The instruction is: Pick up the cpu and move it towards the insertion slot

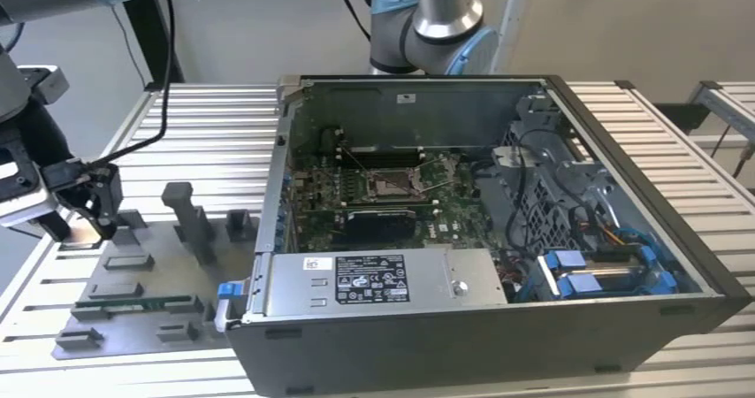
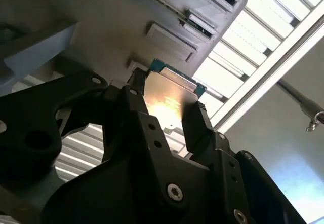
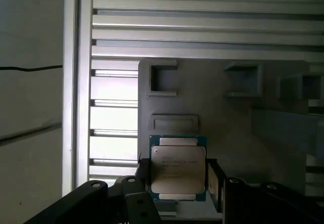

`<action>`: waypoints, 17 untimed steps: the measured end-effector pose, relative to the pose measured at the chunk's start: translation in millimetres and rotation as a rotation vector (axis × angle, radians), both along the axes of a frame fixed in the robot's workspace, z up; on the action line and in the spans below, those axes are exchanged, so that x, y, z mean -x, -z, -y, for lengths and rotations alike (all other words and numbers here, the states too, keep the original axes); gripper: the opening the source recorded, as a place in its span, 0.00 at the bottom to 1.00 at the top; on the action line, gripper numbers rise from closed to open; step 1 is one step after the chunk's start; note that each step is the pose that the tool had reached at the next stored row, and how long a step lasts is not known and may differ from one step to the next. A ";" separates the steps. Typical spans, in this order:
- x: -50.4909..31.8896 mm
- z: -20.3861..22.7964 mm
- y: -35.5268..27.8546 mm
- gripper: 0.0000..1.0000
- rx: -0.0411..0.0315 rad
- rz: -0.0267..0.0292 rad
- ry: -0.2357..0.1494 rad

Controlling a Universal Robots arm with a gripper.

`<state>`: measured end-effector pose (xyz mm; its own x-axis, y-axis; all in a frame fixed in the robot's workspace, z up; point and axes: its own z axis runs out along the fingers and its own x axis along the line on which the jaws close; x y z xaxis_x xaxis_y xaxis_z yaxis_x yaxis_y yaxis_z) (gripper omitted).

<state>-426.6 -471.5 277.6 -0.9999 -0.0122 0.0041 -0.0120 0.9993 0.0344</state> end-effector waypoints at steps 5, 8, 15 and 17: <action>0.0 0.0 -9.8 0.00 0.0000 0.0000 0.000; 0.0 0.0 -12.6 0.00 0.0000 0.0000 0.000; 0.0 0.1 -16.8 0.00 0.0000 -0.0005 0.000; -0.1 0.1 -18.1 0.00 0.0001 -0.0008 0.000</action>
